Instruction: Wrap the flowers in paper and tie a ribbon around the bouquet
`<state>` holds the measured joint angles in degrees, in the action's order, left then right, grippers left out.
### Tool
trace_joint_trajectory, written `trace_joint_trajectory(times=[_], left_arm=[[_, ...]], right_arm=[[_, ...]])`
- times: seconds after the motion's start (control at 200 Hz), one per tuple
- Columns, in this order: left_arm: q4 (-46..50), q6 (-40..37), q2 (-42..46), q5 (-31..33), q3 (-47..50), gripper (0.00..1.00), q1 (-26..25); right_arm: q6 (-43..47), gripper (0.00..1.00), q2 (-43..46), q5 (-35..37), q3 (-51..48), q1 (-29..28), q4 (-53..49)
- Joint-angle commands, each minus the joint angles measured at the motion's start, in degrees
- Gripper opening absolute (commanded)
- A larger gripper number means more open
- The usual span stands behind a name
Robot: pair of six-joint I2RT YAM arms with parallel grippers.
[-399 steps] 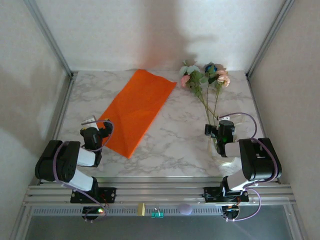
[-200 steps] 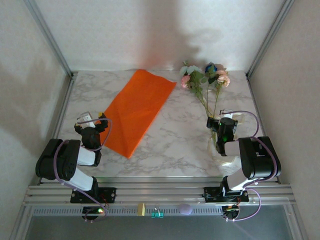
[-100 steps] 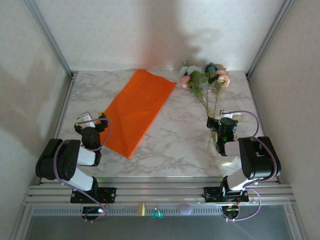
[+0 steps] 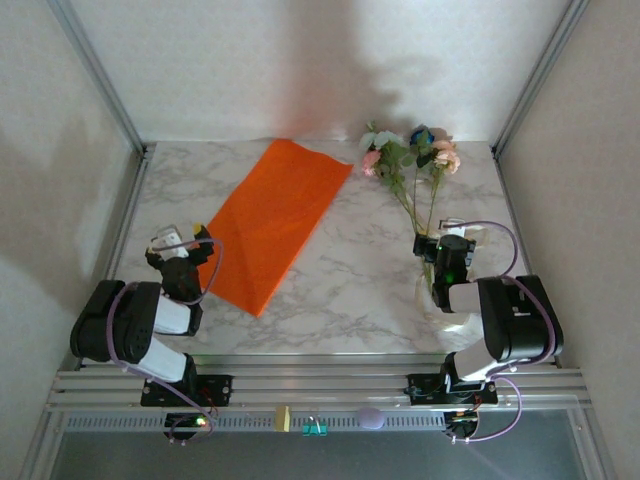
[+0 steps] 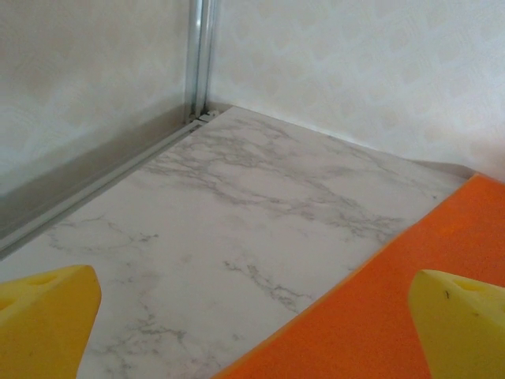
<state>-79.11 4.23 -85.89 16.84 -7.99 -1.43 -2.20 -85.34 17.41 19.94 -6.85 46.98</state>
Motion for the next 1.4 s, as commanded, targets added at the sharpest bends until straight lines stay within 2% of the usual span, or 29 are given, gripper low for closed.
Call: trace_joint_trajectory(times=[0.0,0.085,0.125,0.25,0.285,0.315,0.335,0.36,0.385,0.415,0.445,0.475,0.506,0.541,0.611,0.661,0.726,0.766,0.846,1.006,1.076,1.206,1.311,1.396], left_arm=[[0.64,-4.17,8.56,8.6,0.91,1.0,-4.25],[8.2,-4.55,16.95,13.86,-1.56,1.0,-6.58],[10.02,-4.88,19.94,16.28,-2.94,1.0,-7.42],[20.32,-4.14,25.24,20.46,-12.21,1.0,-10.21],[26.88,0.6,25.67,22.24,-16.6,1.0,-10.6],[38.61,8.72,25.75,23.2,-22.08,1.0,-10.48],[49.98,14.93,25.69,21.94,-26.75,1.0,-10.1],[63.84,19.83,24.93,17.13,-32.36,1.0,-9.28],[72.98,24.27,23.55,13.28,-36.94,1.0,-8.62],[75.53,28.98,21.66,10.23,-38.89,1.0,-7.25],[76.34,32.28,19.62,1.17,-39.63,1.0,-4.01],[77.34,35.72,17.32,-7.98,-40.44,1.0,-0.94],[79.91,38.37,14.8,-12.61,-42.16,1.0,0.44],[84.53,39.86,11.96,-13.25,-44.65,1.0,0.49],[94.13,41.17,6.88,-13.98,-48.87,0.99,0.46],[100.5,40.7,3.66,-14.17,-51.16,0.99,0.63],[108.47,38.55,-1.09,-15.25,-53.19,0.96,1.27],[112.88,37.42,-3.89,-15.18,-54.32,0.93,1.87],[115.9,34.57,-6.75,-14.86,-53.66,0.91,3.43],[111.16,30.47,-8.76,-20.35,-50.48,0.8,8.34],[111.58,28.55,-10.44,-20.17,-52.01,0.75,9.49],[114.83,25.03,-13.96,-18.62,-55.38,0.71,9.87],[117.5,24.64,-15.47,-16.37,-55.8,0.58,9.72],[116.68,24.91,-14.81,-16.12,-54.07,0.55,9.52]], right_arm=[[0.4,0.99,9.47,8.34,3.44,-2.48,-8.08],[-0.75,0.99,16.04,11.71,4.32,-2.65,-10.91],[-0.49,0.99,18.7,12.93,7.79,-2.9,-13.11],[-4.44,0.99,24.6,16.88,22.27,-4.13,-32.53],[-9.31,0.99,24.76,17.33,28.71,-4.31,-41.18],[-16.04,0.99,24.07,16.58,34.38,-4.15,-50.39],[-20.2,0.99,23.35,14.78,37.97,-3.89,-56.43],[-25.36,0.99,22.06,11.61,41.86,-3.58,-63.81],[-29.58,0.99,20.75,9.28,45.35,-3.47,-70.27],[-38.57,0.99,19.26,8.73,47.82,-3.46,-77.61],[-45.94,0.99,17.66,4.67,49.01,-2.4,-82.02],[-44.72,0.99,17.16,-2.69,48.71,-1.2,-81.13],[-43.68,0.99,16.69,-8.45,47.93,-0.9,-79.12],[-42.43,0.97,16.56,-9.61,47.4,-2.81,-78.54],[-36.39,0.93,16.02,-3.31,48.75,-11.13,-79.88],[-31.04,0.89,13.6,-1.63,51.28,-16.64,-82.11],[-28.26,0.87,9.35,-3.19,54.83,-21.59,-86.85],[-27.32,0.81,6.03,-7.26,56.73,-24.79,-89.4],[-26.56,0.77,1.45,-12.96,57.22,-30.52,-89.5],[-27.95,0.74,-5.51,-20.12,57.65,-37.62,-84.96],[-27.12,0.73,-7.91,-21.79,59.6,-39.16,-84.76],[-25.85,0.72,-10.55,-22.33,61.97,-40.21,-85.66],[-26.23,0.7,-10.91,-22.66,61.91,-40.25,-85.52],[-26.28,0.7,-10.9,-22.33,61.88,-40.23,-85.54]])
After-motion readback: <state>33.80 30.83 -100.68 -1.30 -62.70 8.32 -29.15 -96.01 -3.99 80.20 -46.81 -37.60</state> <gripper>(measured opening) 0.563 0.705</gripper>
